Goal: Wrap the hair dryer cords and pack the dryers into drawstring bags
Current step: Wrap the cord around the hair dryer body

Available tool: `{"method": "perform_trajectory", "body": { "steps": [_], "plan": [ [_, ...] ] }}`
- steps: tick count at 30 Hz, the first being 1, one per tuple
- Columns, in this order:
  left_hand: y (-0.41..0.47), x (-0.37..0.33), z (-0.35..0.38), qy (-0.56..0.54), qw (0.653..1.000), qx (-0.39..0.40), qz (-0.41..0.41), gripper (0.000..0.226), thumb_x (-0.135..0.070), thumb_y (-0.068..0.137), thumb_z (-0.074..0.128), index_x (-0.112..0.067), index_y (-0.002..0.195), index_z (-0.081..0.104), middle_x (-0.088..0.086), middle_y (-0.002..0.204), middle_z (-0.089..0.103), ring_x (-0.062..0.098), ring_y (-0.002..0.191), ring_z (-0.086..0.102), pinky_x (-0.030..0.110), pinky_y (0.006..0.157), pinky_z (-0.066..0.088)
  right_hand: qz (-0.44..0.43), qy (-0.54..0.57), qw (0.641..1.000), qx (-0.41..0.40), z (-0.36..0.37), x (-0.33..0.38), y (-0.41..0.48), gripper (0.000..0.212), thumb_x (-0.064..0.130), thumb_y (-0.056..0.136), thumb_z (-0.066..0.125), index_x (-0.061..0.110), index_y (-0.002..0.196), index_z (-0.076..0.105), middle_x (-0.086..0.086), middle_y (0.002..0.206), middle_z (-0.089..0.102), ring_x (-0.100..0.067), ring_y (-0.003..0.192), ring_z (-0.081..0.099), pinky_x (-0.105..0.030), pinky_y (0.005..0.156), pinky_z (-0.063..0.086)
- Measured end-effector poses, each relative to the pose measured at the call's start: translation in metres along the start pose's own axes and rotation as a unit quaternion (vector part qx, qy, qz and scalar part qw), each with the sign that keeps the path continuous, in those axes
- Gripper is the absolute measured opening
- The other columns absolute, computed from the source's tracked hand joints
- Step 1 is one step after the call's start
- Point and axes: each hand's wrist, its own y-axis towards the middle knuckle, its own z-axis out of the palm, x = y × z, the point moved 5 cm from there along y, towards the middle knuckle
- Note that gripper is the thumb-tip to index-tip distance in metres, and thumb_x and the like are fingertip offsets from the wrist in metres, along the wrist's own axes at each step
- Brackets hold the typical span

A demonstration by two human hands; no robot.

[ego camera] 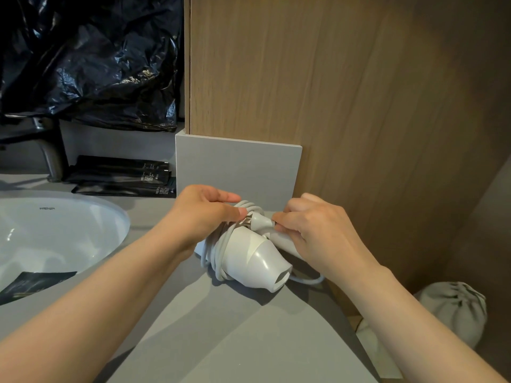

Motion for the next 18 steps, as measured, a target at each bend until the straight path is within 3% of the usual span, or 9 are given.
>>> {"method": "perform_trajectory", "body": {
  "steps": [3,7,11,14,18],
  "plan": [
    [0.0,0.0,0.001,-0.008,1.0,0.008,0.003,0.025,-0.009,0.077,0.078,-0.012,0.101,0.072,0.006,0.086,0.074,0.009,0.066,0.067,0.01,0.047,0.047,-0.009,-0.018,1.0,0.011,0.001,0.003,0.005,0.009,0.025,0.08,0.072,0.017,0.081,0.077,0.001,0.064,0.058,-0.017,0.06,0.048,-0.024,0.039,0.037],
    [-0.003,-0.001,0.009,-0.006,0.999,0.043,0.015,0.026,-0.011,0.077,0.079,-0.01,0.101,0.071,0.007,0.085,0.074,0.008,0.064,0.068,0.015,0.052,0.051,0.028,-0.024,0.999,0.008,0.003,0.007,0.014,0.014,0.031,0.086,0.066,0.022,0.084,0.077,0.004,0.07,0.064,-0.014,0.063,0.048,-0.021,0.045,0.036],
    [-0.001,0.001,0.006,0.001,1.0,0.016,0.023,0.041,-0.015,0.071,0.084,-0.011,0.106,0.064,0.006,0.081,0.076,0.016,0.078,0.071,0.028,0.072,0.055,0.12,0.076,0.99,-0.001,0.002,0.005,0.004,0.022,0.044,0.087,0.063,0.028,0.094,0.076,0.011,0.082,0.07,-0.007,0.071,0.058,-0.02,0.063,0.048],
    [-0.004,0.001,0.005,0.039,0.997,-0.008,0.061,0.047,-0.024,0.066,0.088,-0.013,0.103,0.061,0.001,0.074,0.076,0.016,0.078,0.072,0.036,0.084,0.056,0.166,0.146,0.975,0.016,-0.003,-0.009,-0.008,0.022,0.04,0.084,0.068,0.028,0.101,0.074,0.016,0.089,0.062,-0.002,0.075,0.055,-0.02,0.067,0.05],
    [-0.009,-0.001,0.003,0.083,0.991,-0.026,0.098,0.039,-0.032,0.06,0.091,-0.016,0.088,0.068,0.001,0.073,0.074,0.018,0.075,0.072,0.039,0.083,0.058,0.205,0.189,0.96,0.036,-0.009,-0.022,-0.025,0.016,0.037,0.08,0.072,0.028,0.093,0.076,0.016,0.085,0.062,-0.004,0.078,0.059,-0.025,0.069,0.054]
  ]
}}
